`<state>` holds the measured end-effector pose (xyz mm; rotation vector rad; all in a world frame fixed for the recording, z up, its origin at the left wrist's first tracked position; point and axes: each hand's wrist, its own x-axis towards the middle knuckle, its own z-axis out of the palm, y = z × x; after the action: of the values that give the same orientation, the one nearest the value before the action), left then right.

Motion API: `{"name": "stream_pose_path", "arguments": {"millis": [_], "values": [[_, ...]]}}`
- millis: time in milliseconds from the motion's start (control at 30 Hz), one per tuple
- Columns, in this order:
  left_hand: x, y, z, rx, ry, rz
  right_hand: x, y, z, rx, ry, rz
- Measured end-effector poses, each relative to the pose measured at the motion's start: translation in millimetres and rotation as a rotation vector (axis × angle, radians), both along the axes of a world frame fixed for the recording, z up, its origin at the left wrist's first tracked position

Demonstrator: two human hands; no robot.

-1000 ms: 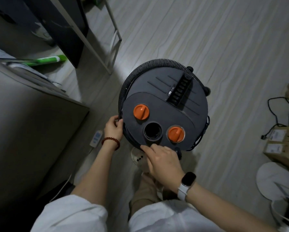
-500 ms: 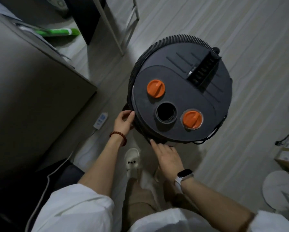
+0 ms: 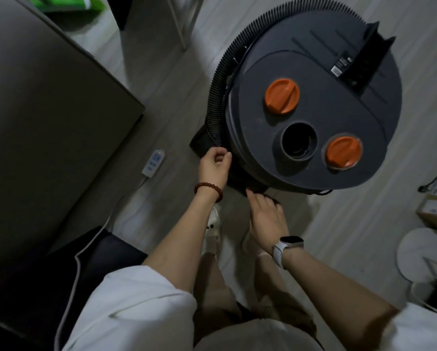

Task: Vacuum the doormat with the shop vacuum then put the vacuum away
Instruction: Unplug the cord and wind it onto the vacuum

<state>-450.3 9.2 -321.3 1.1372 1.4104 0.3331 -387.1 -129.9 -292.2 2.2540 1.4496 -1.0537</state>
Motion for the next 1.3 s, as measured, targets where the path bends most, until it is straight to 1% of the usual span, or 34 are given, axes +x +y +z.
{"name": "stream_pose_path", "arguments": {"millis": [167,300,433,567,667,800,933,1033,1100,1200,1233,1300], "values": [[0,9,-20,-0.103,-0.01,0.028,-3,10,-10,-0.027,-0.037,-0.057],[-2,18,-35,-0.045,0.105,-0.061,-4,9,-16,-0.023,0.001,-0.047],[4,24,-52,-0.026,0.114,-0.094,-6,-1,-17,0.003,0.05,-0.077],[16,27,-72,-0.117,0.086,-0.009,-3,-7,-26,0.048,0.083,-0.098],[16,23,-87,-0.197,0.034,0.027,-1,-10,-37,0.035,0.082,-0.098],[14,11,-103,-0.276,0.078,-0.039,3,-10,-44,0.017,0.068,-0.094],[15,0,-97,-0.415,0.001,0.098,6,-10,-38,-0.032,0.004,-0.002],[15,-9,-93,-0.416,-0.021,0.13,10,-13,-30,-0.067,-0.018,0.008],[14,-10,-84,-0.418,-0.04,0.11,13,-14,-23,-0.059,-0.028,-0.002],[11,-5,-62,-0.442,-0.065,0.004,14,-20,-5,-0.027,-0.034,-0.02],[11,-2,-60,-0.432,-0.073,-0.015,14,-21,-1,0.0,-0.036,-0.026],[12,4,-64,-0.419,-0.08,-0.007,14,-24,2,0.122,-0.087,-0.017]]}}
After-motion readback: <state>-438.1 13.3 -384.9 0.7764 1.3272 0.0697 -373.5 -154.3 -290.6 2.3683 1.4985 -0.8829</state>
